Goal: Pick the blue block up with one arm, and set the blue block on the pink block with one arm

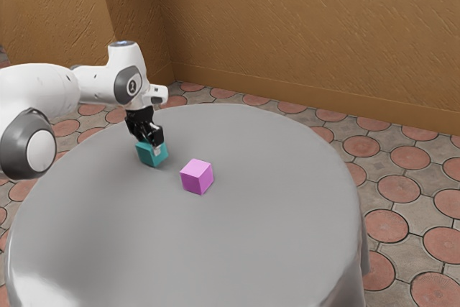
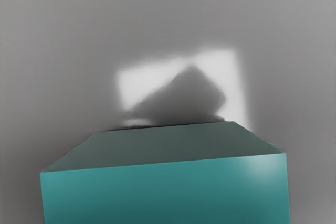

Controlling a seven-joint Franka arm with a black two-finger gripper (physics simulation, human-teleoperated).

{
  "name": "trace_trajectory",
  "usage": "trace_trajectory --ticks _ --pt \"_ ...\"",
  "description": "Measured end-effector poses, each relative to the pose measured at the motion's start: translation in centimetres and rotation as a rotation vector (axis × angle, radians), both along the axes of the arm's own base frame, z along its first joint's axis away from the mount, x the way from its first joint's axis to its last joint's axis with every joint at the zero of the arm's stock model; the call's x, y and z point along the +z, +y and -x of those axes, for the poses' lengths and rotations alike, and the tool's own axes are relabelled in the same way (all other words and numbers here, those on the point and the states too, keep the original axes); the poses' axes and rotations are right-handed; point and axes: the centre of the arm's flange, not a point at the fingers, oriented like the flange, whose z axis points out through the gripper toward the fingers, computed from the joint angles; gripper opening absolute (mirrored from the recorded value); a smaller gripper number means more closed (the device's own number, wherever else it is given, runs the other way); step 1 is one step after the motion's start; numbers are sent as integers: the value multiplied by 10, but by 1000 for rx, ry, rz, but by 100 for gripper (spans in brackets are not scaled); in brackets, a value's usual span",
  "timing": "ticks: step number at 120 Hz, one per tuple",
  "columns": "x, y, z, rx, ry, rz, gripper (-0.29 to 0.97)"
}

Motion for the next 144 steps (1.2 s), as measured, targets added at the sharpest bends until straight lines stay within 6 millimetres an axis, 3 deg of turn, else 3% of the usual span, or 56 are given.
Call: trace_trajectory --ticks 9,28,67,111,144 --pt "4 0 0 2 -5 -1 35" --pt "41 -4 1 -1 -32 -6 34" --pt "77 -54 12 -58 -26 14 35" --pt "87 -103 32 -67 -9 52 35" --pt "90 -130 34 -60 -19 67 33"
